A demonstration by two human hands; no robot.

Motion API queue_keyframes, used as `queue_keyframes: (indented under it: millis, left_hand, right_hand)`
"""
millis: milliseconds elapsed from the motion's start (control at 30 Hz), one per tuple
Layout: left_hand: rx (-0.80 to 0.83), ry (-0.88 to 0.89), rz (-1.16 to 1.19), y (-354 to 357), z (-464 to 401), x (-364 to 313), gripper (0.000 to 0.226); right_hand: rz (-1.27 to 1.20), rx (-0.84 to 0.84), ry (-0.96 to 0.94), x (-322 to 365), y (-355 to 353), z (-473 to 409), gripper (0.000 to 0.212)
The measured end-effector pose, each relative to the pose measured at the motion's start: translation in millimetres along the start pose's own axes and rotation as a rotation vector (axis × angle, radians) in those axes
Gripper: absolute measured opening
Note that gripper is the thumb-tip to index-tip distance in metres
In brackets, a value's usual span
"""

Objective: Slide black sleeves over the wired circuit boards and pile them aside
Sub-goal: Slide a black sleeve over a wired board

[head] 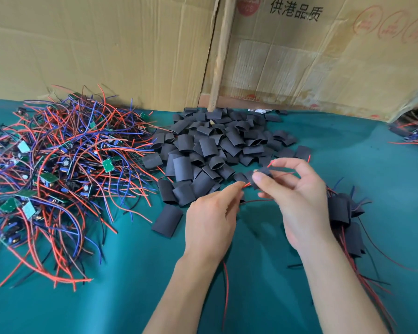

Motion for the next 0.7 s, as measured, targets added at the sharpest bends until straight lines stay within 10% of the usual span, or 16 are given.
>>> queue_keyframes:
  millis: [433,700]
  left_hand:
    - [-0.007,-0.146,0.187,4,3,8,0.027]
    - [0.109,-0.121,0.154,8,0,10,0.019]
  right_hand:
    - [0.008,0.073,0.108,-18,12,-1,0.017]
    - [-0.421,-0.066,0.088,5,-21,-9,0.026]
Point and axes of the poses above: each hand's wrist, its own z-axis away from the middle knuckle, its own y-axis out of the palm, x = y × z, the point moved 5 cm from there along -z, towards the middle knuckle, and after that the axes turned 14 degrees about y, right-handed, at the moved point
